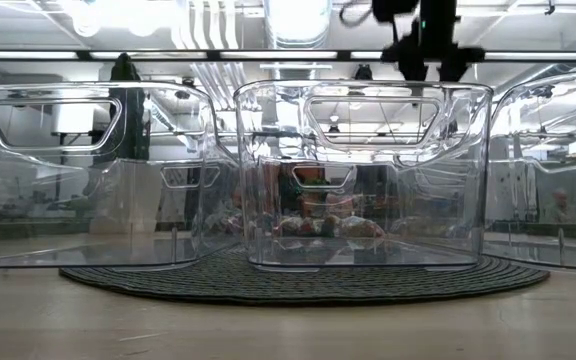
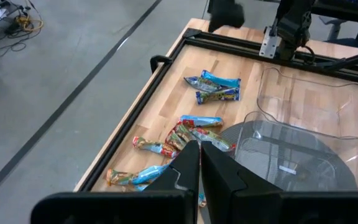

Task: Pick and place Granola Bars by type
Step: Put the red granola bar into the left transparent bin

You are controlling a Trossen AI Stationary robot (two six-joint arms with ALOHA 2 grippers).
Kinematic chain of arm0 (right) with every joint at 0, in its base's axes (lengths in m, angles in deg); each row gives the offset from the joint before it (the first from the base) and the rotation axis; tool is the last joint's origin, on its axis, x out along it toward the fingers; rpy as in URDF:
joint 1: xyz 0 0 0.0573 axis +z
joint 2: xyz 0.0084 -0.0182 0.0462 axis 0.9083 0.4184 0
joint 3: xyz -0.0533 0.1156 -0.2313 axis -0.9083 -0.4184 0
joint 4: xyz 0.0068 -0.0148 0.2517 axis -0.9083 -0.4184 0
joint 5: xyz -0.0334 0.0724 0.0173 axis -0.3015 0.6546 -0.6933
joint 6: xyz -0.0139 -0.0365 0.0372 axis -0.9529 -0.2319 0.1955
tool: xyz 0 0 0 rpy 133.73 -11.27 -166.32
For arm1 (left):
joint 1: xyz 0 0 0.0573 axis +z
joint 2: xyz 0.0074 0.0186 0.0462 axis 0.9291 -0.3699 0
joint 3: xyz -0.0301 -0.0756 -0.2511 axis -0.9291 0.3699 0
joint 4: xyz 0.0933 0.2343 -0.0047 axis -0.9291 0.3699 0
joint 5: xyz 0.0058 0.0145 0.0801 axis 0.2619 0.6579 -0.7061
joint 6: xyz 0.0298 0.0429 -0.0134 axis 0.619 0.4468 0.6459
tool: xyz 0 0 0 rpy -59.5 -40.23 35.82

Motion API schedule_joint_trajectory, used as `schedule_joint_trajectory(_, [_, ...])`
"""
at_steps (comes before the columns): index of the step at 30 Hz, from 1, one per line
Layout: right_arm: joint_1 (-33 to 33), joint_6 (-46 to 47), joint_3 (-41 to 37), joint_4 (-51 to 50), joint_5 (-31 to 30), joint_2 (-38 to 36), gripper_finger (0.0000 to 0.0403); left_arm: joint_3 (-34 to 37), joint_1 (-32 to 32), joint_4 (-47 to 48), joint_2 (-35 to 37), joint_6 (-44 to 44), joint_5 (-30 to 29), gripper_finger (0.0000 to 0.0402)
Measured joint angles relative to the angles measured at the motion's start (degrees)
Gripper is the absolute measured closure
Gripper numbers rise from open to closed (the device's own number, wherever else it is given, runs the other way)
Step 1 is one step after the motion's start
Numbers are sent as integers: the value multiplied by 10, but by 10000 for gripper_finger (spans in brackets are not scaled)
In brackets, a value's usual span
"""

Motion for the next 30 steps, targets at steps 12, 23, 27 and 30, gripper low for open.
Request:
schedule_joint_trajectory(12, [-65,-65,-163,163,124,-17,110,0,0,14,0,0,0,402])
schedule_joint_trajectory(23, [-64,-115,-201,187,125,-18,110,0,0,13,0,0,-1,402])
schedule_joint_trajectory(27, [-52,-161,-190,188,129,-18,110,0,0,12,-1,0,-1,402])
schedule_joint_trajectory(30, [-40,-188,-174,199,151,-18,110,0,0,8,-1,1,-2,402])
